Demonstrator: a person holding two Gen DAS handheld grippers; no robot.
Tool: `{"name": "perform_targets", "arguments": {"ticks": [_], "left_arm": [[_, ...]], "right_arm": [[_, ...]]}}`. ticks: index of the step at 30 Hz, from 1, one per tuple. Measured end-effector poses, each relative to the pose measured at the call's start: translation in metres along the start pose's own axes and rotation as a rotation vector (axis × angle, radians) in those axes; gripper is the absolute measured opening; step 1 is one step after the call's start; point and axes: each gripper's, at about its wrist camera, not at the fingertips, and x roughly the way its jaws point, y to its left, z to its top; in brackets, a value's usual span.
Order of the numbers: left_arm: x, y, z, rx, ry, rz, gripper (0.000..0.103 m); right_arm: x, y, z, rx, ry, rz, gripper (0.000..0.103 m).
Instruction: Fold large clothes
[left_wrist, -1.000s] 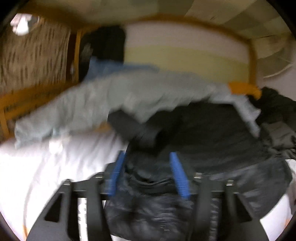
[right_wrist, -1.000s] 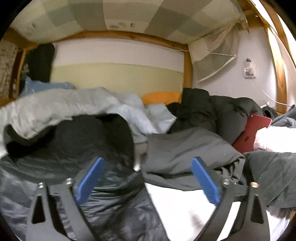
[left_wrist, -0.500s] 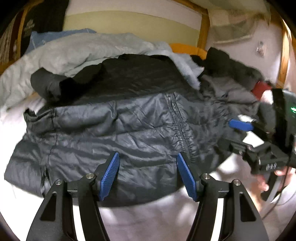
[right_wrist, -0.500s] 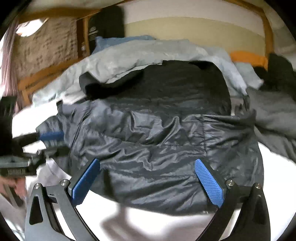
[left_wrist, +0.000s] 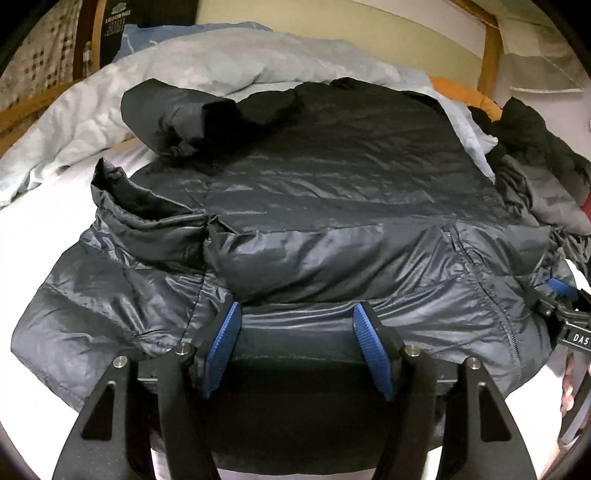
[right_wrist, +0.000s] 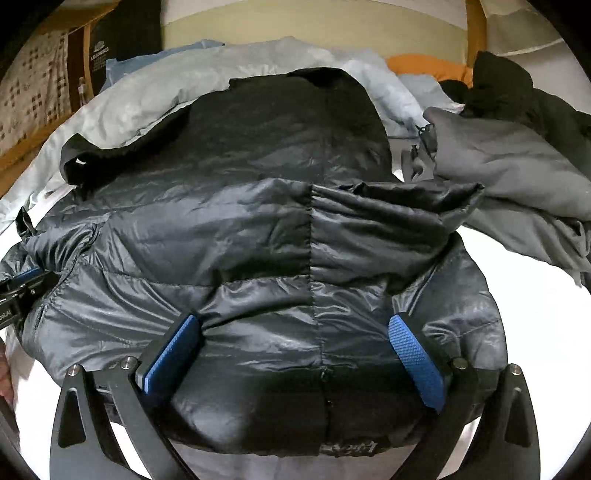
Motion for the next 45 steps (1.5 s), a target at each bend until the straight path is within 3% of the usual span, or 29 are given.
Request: {"name": "perform_targets", "arguments": {"ticks": [3,6,8,10,11,13,16,18,20,22,26,29,34,36,40,43,45], "left_arm": [[-0.006,-0.001,0.001,0.002,-0.022,0.001,0.062],[-0.021,0.001,0.021,0.064,-0.038,-0.061,0.063],[-0.038,0.009,0.034,0.099,-0.118,-0.020,0.068],[-0.044,0.023,0.046,0.106,-0.164,0.016,0.073],[-0.043,0.032,0.051,0.099,-0.166,0.017,0.073],[-0.035,0.053,0.054,0.073,-0.164,0.041,0.073],[-0.013,0.086,0.047,0.003,-0.101,0.091,0.073],[0.003,0.105,0.039,-0.059,-0.045,0.116,0.074],[0.015,0.126,0.037,-0.179,0.019,0.080,0.075],[0.013,0.135,0.035,-0.236,0.010,0.068,0.075],[0.014,0.126,0.034,-0.205,0.019,0.126,0.077],[0.005,0.122,0.033,-0.192,-0.023,0.140,0.076],[-0.056,0.099,0.025,-0.100,-0.170,0.075,0.074],[-0.085,0.080,0.018,-0.031,-0.212,0.032,0.075],[-0.123,0.041,-0.002,0.129,-0.288,0.035,0.079],[-0.130,0.018,-0.024,0.279,-0.322,0.063,0.085],[-0.125,0.005,-0.037,0.349,-0.292,0.078,0.088]], "right_arm": [[-0.005,0.001,0.003,-0.001,-0.032,0.002,0.102],[-0.035,0.000,0.005,-0.019,-0.175,0.027,0.102],[-0.053,0.005,0.010,-0.082,-0.263,0.013,0.102],[-0.048,0.015,0.024,-0.174,-0.228,0.018,0.098],[-0.040,0.017,0.030,-0.201,-0.195,0.035,0.084],[-0.014,0.014,0.038,-0.210,-0.145,0.029,0.074],[0.020,-0.007,0.040,-0.111,-0.039,0.003,0.074],[0.020,-0.025,0.043,-0.018,-0.042,0.013,0.074],[0.020,-0.044,0.042,0.086,-0.045,-0.016,0.074],[0.026,-0.056,0.041,0.143,-0.023,0.019,0.074],[0.028,-0.058,0.040,0.162,-0.016,0.000,0.074],[0.022,-0.058,0.038,0.154,-0.046,-0.008,0.074],[-0.032,-0.050,0.023,0.057,-0.218,-0.008,0.077],[-0.049,-0.039,0.017,-0.013,-0.231,-0.016,0.079],[-0.074,-0.015,0.011,-0.114,-0.237,0.021,0.086],[-0.085,0.006,-0.001,-0.196,-0.227,0.037,0.092],[-0.087,0.025,-0.018,-0.278,-0.206,0.023,0.099]]}}
